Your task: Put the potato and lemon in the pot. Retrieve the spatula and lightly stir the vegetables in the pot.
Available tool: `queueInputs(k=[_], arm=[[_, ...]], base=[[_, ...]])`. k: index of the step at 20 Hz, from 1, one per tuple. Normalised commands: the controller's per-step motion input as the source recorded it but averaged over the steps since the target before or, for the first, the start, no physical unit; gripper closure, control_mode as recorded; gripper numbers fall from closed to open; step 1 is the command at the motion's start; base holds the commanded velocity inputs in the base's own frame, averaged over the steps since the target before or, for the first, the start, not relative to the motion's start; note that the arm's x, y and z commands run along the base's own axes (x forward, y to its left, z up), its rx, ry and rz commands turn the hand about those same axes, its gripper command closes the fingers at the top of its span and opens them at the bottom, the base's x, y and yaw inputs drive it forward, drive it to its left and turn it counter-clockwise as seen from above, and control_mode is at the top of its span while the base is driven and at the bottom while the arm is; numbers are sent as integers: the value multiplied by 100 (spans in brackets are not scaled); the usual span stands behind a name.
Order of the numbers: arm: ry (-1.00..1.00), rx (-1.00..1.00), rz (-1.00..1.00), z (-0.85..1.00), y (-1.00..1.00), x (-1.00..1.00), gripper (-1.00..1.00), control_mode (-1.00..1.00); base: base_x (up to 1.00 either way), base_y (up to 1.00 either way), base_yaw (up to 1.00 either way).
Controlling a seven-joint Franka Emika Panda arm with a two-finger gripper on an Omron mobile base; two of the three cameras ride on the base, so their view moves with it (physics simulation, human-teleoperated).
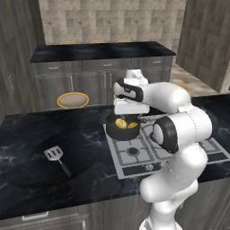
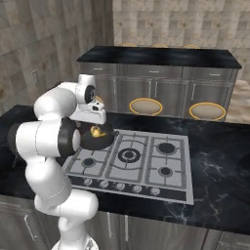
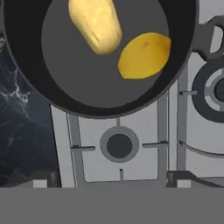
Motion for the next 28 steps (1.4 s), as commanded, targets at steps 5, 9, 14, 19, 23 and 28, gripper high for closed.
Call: queueInputs(k=[5, 9, 14, 19, 23, 28], arm=[[-11, -1, 0, 7, 28, -77, -100, -100], [-1, -10, 4, 0, 100, -2, -100, -100], [7, -7, 4, 5, 100, 0, -100, -100], [23, 0, 6, 0, 64, 14, -100, -100], [5, 16, 4, -43, 23, -3, -100, -100], [0, 5, 2, -22, 53, -33, -100, -100]], base=[[0, 0, 0], [0, 0, 0], [0, 0, 0], [0, 0, 0], [0, 0, 0], [0, 0, 0]])
